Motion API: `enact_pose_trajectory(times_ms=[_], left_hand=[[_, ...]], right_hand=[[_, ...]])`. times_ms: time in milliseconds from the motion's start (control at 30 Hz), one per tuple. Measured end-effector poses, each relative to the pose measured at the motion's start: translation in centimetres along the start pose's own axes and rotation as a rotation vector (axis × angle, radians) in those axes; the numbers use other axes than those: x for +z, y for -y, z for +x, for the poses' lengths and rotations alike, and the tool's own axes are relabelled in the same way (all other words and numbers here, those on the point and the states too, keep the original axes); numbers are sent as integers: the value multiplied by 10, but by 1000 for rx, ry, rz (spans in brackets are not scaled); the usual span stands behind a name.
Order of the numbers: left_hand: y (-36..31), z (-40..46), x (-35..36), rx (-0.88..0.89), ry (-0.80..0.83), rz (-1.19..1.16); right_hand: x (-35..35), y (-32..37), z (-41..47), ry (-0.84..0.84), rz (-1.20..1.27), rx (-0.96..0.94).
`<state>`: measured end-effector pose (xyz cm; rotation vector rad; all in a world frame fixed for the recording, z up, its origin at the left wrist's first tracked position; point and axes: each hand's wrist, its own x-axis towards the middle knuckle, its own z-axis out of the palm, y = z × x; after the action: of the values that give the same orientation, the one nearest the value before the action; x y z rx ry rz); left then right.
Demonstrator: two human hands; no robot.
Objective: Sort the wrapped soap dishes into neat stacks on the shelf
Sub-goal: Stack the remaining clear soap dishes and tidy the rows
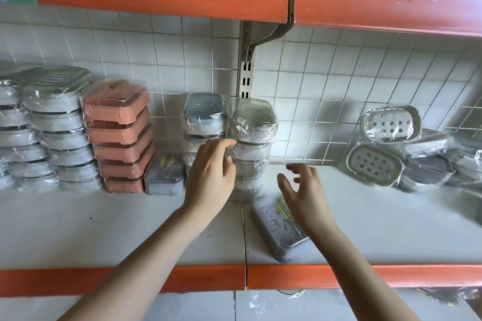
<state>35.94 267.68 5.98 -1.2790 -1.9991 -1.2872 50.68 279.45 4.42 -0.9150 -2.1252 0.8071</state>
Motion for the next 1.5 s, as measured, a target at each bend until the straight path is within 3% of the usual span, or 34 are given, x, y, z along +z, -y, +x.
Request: enact_pose_trajectory(times_ms=[167, 333, 433, 667, 833, 1233, 1500], left_hand=[[-2, -50, 10, -97, 143, -28], [-6, -77, 17, -247, 304, -13], [-9, -85, 19, -293, 368, 1], [-5, -98, 21, -360, 419, 1], [-2, -105, 19, -323, 461, 12], [2, -107, 14, -196, 496, -182], [2, -96, -24, -216, 396, -219]], right_hand=[[8, -15, -38, 128, -335, 57], [21, -25, -59, 91, -536, -17], [21, -32, -61, 118, -508, 34], [30, -41, -68, -44, -488, -37], [31, -42, -69, -66, -470, -57], [16, -40, -65, 31, -304, -133], [18, -12, -66, 99, -172, -193]])
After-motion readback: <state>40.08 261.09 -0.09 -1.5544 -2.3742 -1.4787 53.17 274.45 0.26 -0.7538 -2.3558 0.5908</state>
